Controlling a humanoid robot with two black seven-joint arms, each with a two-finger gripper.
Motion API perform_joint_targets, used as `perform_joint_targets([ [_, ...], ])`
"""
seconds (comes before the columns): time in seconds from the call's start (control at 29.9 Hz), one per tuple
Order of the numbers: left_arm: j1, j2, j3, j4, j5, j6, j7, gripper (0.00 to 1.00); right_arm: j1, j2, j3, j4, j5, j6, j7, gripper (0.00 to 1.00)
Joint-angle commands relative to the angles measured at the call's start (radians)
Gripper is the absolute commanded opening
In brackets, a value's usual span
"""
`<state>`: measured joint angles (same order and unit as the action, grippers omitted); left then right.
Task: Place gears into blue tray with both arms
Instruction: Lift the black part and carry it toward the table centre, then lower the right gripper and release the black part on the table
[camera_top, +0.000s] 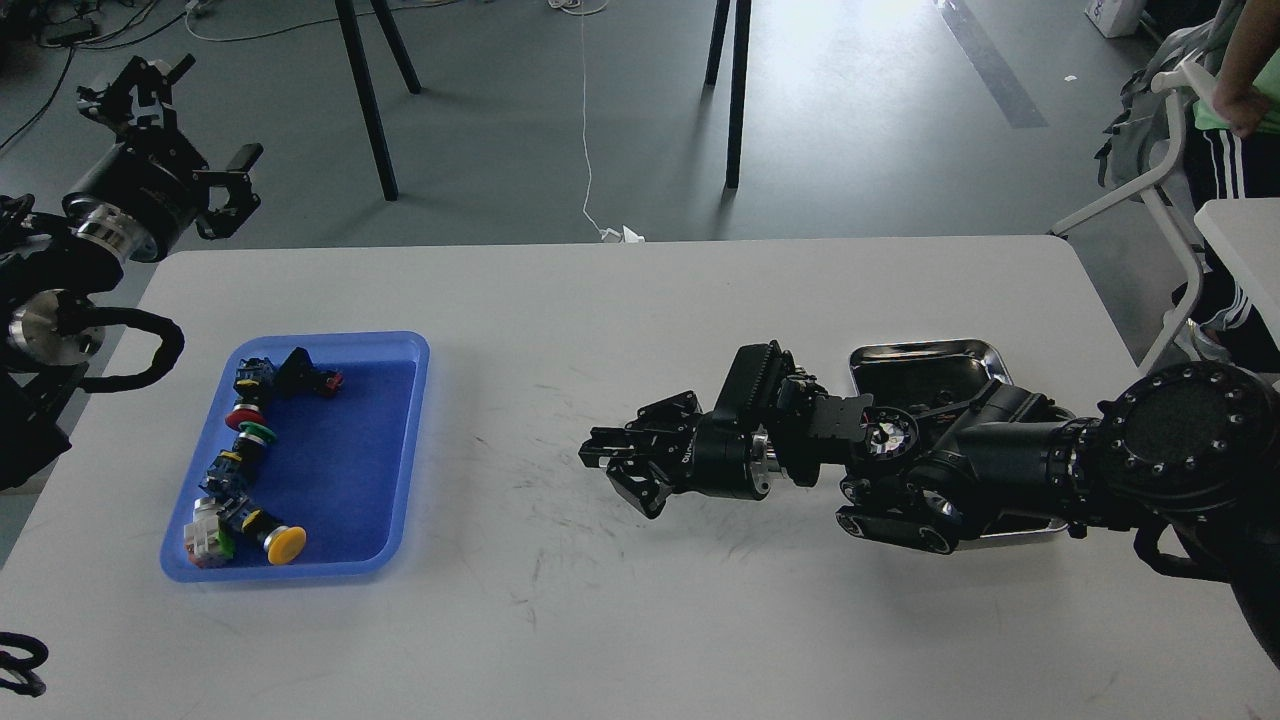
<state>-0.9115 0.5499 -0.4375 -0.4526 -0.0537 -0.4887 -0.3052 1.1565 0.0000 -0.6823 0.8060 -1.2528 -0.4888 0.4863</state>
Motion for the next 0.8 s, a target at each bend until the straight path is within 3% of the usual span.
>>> perform_joint_targets([
  [0.0,0.000,0.010,-0.001,-0.011,0.000,0.000,0.000,0.99,-0.018,0.000,0.000,-0.002,-0.049,0.000,0.002,0.02],
  [0.47,0.000,0.021,-0.003,-0.011,0.000,0.000,-0.002,0.99,-0.038,0.000,0.000,-0.001,-0.053,0.000,0.002,0.05],
  [0.6,0.002,0.019,-0.001,-0.011,0.000,0.000,-0.002,0.99,-0.038,0.000,0.013,-0.001,-0.050,0.000,0.000,0.28],
  [0.67,0.002,0.019,-0.001,-0.011,0.000,0.000,-0.002,0.99,-0.038,0.000,0.020,-0.001,-0.048,0.000,0.000,0.55],
  [0.77,0.002,0.021,-0.001,-0.011,0.000,0.000,-0.002,0.99,-0.038,0.000,0.021,0.001,-0.046,0.000,0.002,0.59],
])
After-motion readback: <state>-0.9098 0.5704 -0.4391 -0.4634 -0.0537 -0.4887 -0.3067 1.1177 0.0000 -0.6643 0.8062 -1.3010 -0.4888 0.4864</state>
